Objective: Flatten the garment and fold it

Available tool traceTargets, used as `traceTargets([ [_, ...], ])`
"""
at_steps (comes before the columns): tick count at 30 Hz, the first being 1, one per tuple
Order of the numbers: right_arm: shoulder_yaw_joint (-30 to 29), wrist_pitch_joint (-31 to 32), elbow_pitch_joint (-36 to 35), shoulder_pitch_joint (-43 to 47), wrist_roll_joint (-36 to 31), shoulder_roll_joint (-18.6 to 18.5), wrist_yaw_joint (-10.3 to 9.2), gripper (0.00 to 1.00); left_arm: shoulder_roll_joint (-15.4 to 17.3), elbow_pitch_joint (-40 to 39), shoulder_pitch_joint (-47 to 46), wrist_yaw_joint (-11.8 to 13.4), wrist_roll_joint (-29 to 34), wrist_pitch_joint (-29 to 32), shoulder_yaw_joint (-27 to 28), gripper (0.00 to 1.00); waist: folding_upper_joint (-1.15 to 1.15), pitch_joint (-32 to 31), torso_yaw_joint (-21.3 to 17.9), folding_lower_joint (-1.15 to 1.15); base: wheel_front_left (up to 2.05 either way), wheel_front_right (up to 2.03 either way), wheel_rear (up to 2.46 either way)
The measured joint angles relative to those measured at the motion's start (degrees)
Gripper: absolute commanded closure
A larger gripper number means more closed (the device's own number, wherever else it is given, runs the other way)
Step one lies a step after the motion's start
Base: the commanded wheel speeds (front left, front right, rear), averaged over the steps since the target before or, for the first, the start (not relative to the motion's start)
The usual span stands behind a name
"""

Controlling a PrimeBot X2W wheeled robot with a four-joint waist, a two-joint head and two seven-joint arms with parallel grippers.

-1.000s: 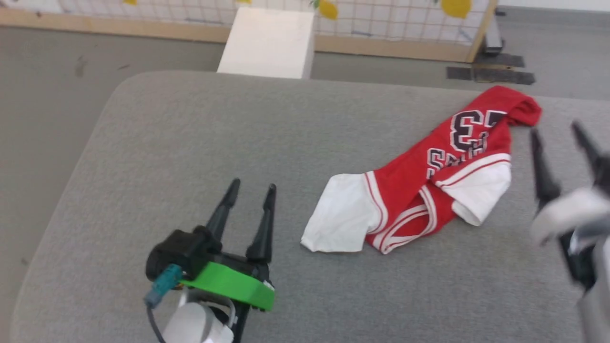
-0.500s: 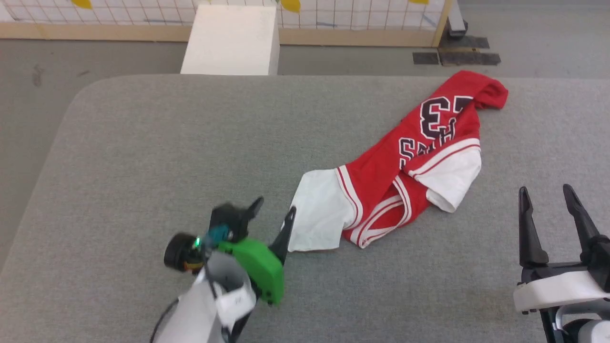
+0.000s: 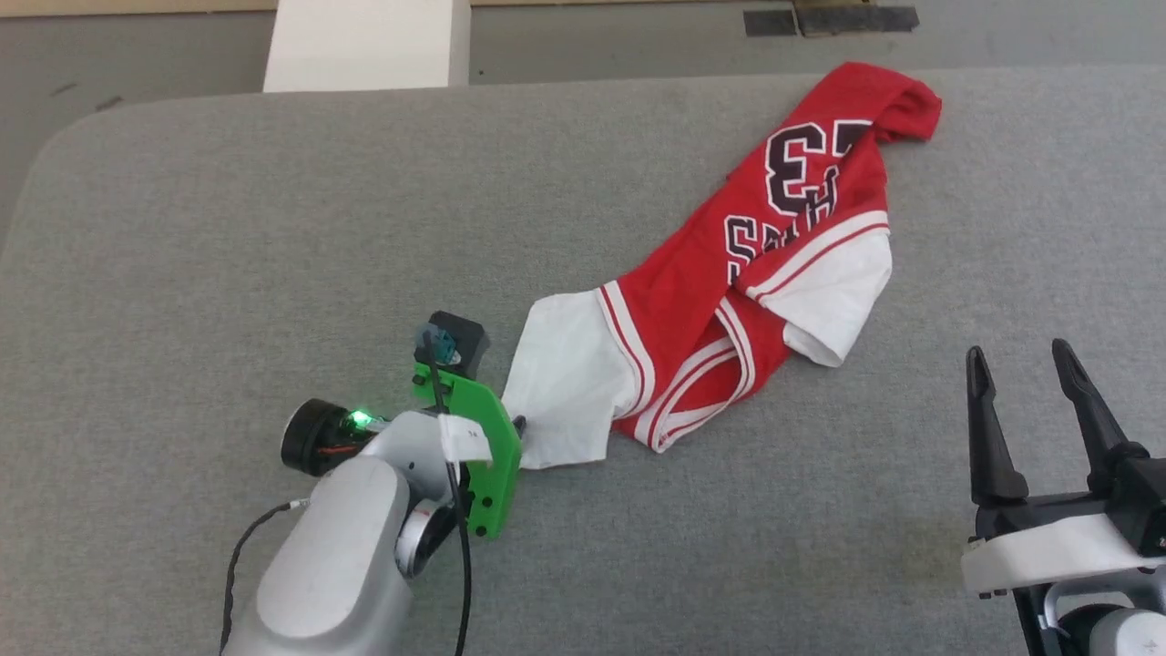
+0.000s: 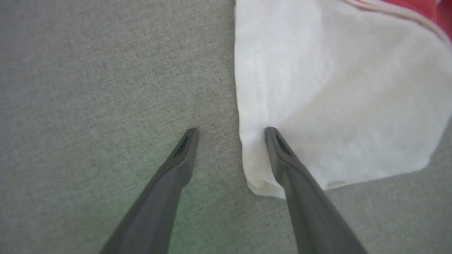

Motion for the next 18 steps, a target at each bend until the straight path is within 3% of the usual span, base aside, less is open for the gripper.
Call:
traceTargets([
  [1,0.04,0.0,-0.1,0.0,0.01,0.02,0.0,0.0,-0.18,0.01,-0.04,0.0,-0.75,1.02,0.15,0.0,0.0,0.4,-0.24,0.0,0.0,0.0,0.0],
  [2,0.02,0.0,-0.11,0.01,0.2,0.01,0.0,0.0,-0.27,0.05,-0.05,0.0,-1.69,2.32,0.44,0.14,0.0,0.76,-0.44,0.0,0.0,0.0,0.0],
  [4,-0.11,0.43,-0.09,0.0,0.6,0.02,0.0,0.0,-0.26,-0.6,-0.08,-0.07,-2.83,3.35,0.92,0.93,0.0,1.33,-0.69,0.0,0.0,0.0,0.0],
  [5,-0.34,0.49,-0.03,0.0,0.62,0.02,0.0,0.0,-0.23,-1.0,-0.07,-0.11,-3.53,3.18,1.29,1.0,0.0,1.6,-0.76,0.0,0.0,0.0,0.0],
  [10,-1.6,1.1,0.49,0.0,0.85,0.04,0.0,0.0,-0.31,-2.08,0.4,1.1,-3.86,-3.14,3.15,1.0,0.0,1.93,0.06,0.0,0.0,0.0,0.0],
  [18,-2.21,6.05,3.24,0.07,0.59,0.04,0.0,0.0,0.16,-3.64,0.96,9.69,-3.05,-20.14,11.62,1.0,0.0,0.41,2.45,0.0,0.0,0.0,0.0],
])
